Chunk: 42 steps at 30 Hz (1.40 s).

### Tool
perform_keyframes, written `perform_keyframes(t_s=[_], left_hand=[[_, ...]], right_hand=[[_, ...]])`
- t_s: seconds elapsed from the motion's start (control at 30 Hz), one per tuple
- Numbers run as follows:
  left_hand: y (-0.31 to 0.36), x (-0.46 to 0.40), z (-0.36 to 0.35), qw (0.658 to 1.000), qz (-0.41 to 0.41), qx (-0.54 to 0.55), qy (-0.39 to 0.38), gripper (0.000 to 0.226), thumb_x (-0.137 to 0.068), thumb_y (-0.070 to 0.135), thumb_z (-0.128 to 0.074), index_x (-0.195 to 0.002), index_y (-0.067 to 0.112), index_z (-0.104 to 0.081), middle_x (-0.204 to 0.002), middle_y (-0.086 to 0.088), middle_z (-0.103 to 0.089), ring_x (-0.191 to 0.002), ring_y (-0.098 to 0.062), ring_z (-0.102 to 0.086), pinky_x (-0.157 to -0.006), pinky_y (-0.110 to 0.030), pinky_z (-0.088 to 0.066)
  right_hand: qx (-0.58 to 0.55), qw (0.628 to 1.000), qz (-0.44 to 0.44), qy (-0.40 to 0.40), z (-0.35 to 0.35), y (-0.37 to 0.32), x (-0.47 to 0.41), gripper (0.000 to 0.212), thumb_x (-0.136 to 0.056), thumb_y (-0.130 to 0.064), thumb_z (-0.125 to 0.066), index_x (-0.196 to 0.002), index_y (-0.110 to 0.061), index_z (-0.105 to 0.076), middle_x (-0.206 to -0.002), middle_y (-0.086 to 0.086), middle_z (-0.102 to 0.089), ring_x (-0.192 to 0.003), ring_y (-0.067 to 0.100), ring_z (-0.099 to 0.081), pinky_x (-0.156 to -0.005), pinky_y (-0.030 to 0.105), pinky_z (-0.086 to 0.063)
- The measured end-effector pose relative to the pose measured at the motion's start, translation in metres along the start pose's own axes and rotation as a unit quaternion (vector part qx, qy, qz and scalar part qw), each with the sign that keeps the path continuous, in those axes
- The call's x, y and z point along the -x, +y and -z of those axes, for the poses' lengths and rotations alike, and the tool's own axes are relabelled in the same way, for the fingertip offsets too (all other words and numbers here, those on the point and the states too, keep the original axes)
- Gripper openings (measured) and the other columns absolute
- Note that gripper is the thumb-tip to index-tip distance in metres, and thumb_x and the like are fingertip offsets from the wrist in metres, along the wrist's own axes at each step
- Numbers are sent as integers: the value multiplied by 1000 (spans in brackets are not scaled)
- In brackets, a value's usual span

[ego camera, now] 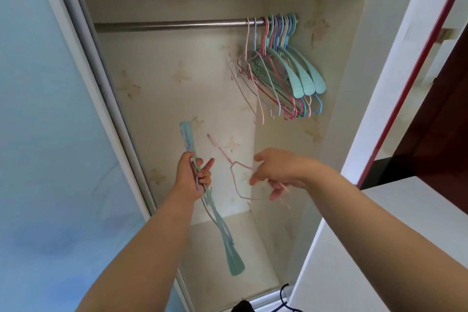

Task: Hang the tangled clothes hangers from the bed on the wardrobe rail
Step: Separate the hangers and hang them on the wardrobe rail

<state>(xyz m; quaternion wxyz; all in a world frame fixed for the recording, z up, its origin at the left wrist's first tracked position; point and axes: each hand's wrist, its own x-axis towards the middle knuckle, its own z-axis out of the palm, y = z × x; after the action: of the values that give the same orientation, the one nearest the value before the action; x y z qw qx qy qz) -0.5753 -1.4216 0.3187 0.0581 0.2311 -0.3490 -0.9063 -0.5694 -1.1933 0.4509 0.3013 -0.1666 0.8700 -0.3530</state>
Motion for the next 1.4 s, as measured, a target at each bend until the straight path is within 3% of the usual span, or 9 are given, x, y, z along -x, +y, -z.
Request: perform_keyframes(t_s=[0.1, 0.17, 0.27, 0.43, 0.6, 0.83, 1.03, 1.17, 1.4], left_hand=[[-4, -3, 5, 999, -3, 34, 30, 32, -85, 38, -47, -62, 18, -38, -99, -8, -63, -30, -5, -28, -35, -10, -19], [-6, -4, 5, 997, -12, 43, 57, 32, -84, 38, -49, -62, 18, -39, -92, -7, -62, -30, -6, -28, -35, -9, -20], [-7, -5, -1, 995, -21, 59, 81, 32, -84, 38, -53, -62, 18, -40, -75, -3, -59, -31, -6, -30, -34, -10, -20], [-4, 0, -13, 992, -25, 99, 68, 33, -83, 38, -53, -60, 18, -41, -57, 0, -52, -31, -7, -30, -33, -11, -18], [9, 5, -26, 992, -27, 117, 37, 33, -82, 38, -53, -58, 18, -41, -58, 1, -51, -31, -7, -30, -32, -11, -18], [43, 16, -37, 995, -36, 95, 6, 34, -83, 38, -51, -57, 19, -40, -60, 3, -47, -29, -6, -27, -30, -11, -18], [58, 23, -50, 996, -42, 75, -29, 32, -84, 38, -51, -59, 20, -41, -63, 4, -44, -29, -6, -26, -29, -12, -18], [59, 27, -52, 995, -34, 51, -74, 28, -86, 38, -50, -64, 20, -47, -66, 3, -47, -30, -6, -28, -30, -14, -20], [46, 38, -49, 992, -21, 37, -117, 25, -85, 35, -50, -78, 17, -66, -78, -2, -57, -35, -5, -32, -38, -12, -19]], right_hand=[[256, 963, -8, 88, 19, 16, -6, 32, -81, -1, -64, -113, -2, -61, -97, 12, -60, -54, 23, -59, -58, 32, -57], [301, 945, -17, 124, 23, 25, -10, 20, -81, -4, -60, -101, -6, -64, -93, 9, -65, -63, 24, -63, -68, 35, -58], [288, 940, -9, 182, 20, 36, -17, 12, -87, -9, -47, -86, -9, -59, -95, 10, -63, -81, 30, -59, -72, 31, -48], [140, 962, 78, 219, 7, 33, -23, 39, -95, -12, -35, -131, -12, -50, -130, 11, -57, -116, 31, -54, -94, 35, -45], [90, 911, 199, 350, 12, 8, -27, 38, -99, -11, -35, -134, -13, -49, -103, 16, -68, -93, 32, -62, -64, 29, -35], [122, 833, 268, 469, 55, -57, -62, 40, -94, -4, -40, -131, -6, -55, -108, 22, -67, -98, 37, -63, -80, 39, -49], [192, 851, 228, 433, 62, -83, -101, 45, -90, 3, -40, -134, -5, -50, -109, 24, -65, -98, 38, -63, -79, 39, -51], [217, 861, 161, 432, 69, -85, -115, 38, -90, 7, -41, -125, -1, -52, -110, 25, -64, -101, 38, -62, -79, 40, -50], [157, 863, 115, 466, 77, -45, -123, 47, -91, 1, -42, -137, -8, -43, -125, 22, -56, -106, 38, -59, -83, 41, -47]])
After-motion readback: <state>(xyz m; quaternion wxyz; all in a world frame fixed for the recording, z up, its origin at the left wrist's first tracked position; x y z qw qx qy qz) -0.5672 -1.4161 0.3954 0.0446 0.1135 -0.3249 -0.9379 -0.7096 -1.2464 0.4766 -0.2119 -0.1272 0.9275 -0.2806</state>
